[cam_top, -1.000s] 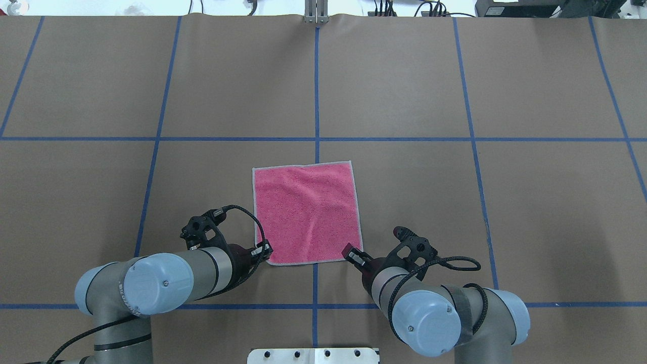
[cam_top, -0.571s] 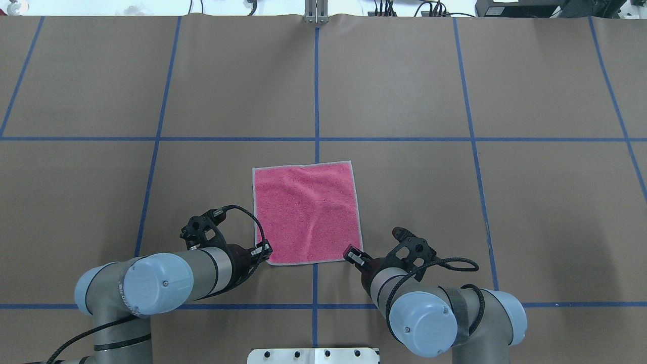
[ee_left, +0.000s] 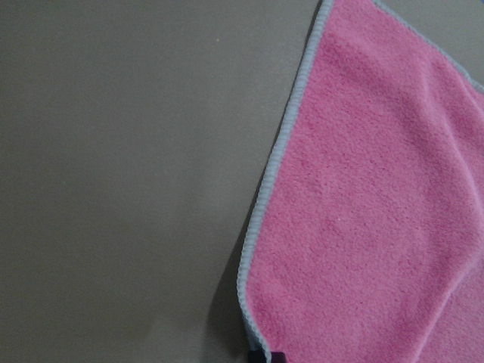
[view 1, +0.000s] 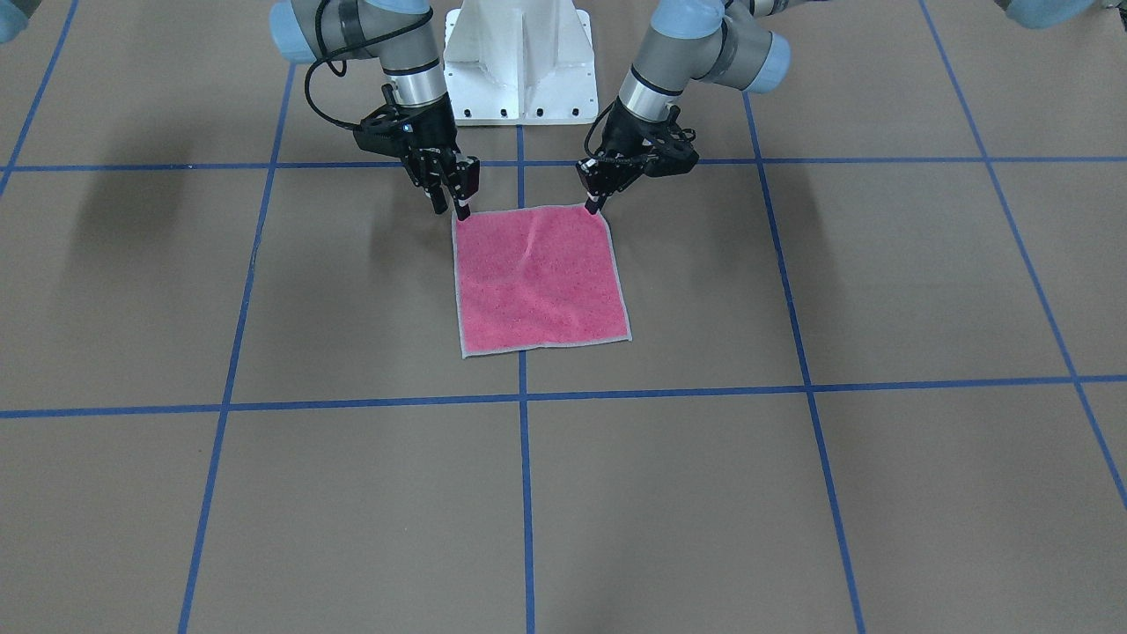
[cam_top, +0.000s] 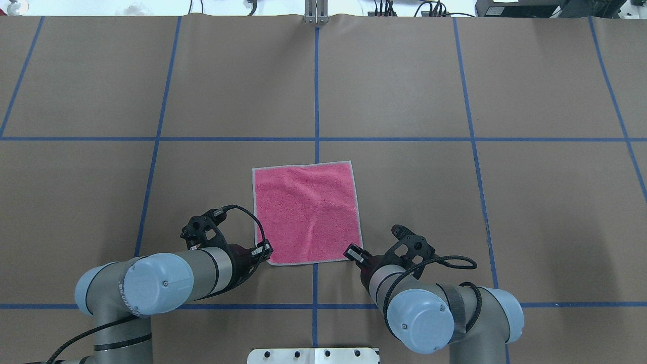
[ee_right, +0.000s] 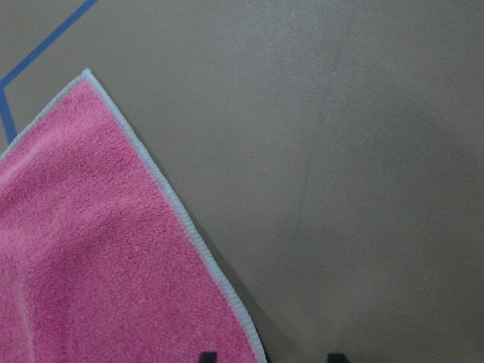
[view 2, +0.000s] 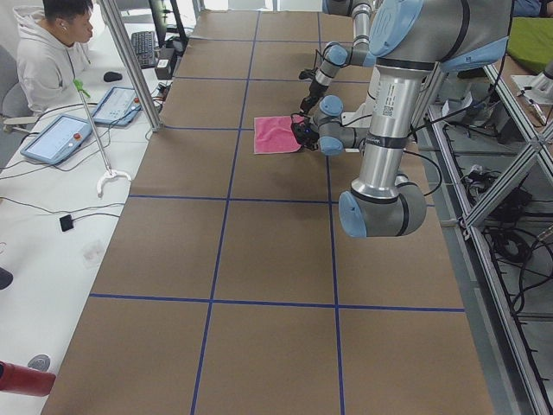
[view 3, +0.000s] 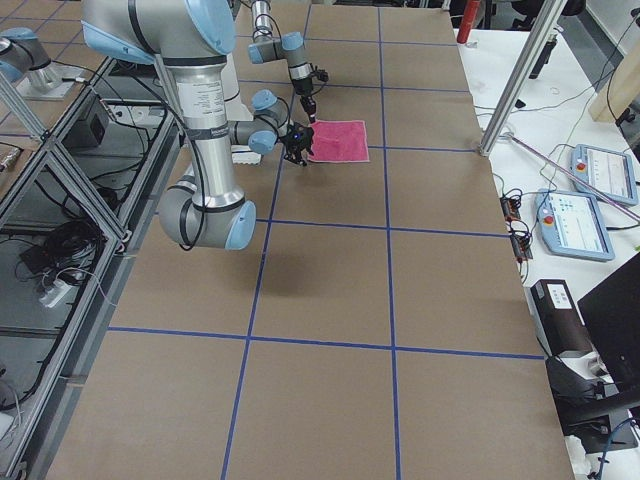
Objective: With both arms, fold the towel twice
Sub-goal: 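Close both grippers on the near corners of the pink towel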
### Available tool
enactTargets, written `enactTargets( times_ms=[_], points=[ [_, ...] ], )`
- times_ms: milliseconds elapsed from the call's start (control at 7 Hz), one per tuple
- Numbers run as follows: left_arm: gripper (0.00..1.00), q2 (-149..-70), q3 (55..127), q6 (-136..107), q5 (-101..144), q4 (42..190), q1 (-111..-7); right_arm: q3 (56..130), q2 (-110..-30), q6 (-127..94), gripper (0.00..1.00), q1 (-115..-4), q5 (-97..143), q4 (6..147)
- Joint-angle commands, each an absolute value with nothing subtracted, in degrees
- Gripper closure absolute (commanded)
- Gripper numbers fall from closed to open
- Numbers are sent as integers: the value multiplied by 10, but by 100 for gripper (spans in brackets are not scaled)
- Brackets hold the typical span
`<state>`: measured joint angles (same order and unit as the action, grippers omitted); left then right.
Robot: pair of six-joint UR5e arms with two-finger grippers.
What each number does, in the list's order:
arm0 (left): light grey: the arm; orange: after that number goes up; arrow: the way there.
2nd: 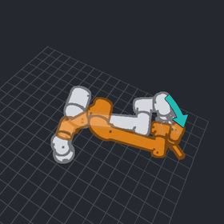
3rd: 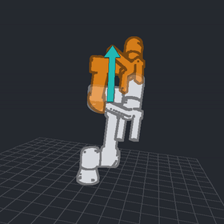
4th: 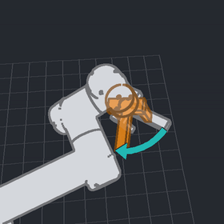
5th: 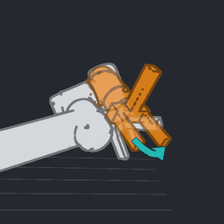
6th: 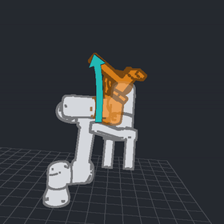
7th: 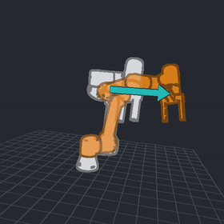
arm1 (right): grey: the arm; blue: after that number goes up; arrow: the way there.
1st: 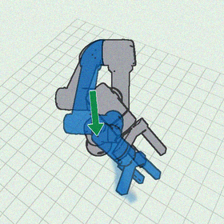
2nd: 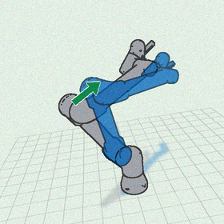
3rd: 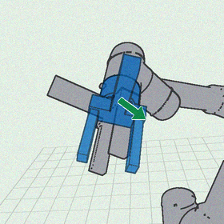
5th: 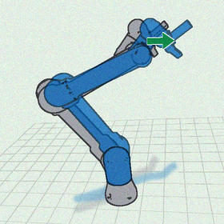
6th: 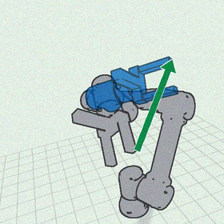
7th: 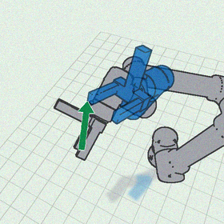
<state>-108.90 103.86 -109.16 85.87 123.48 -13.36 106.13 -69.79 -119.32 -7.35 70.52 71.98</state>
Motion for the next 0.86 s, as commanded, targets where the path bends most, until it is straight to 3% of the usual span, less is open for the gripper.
enactTargets(
  times_ms=[0,429,714],
  points=[
    [100,-1089,1039,-1092,859,1235,-134,1061,-697,-1194,59,-74,705,720],
    [100,-1089,1039,-1092,859,1235,-134,1060,-692,-1194,59,-74,703,720],
    [100,-1089,1039,-1092,859,1235,-133,1060,-692,-1194,66,-74,702,720]
  ],
)
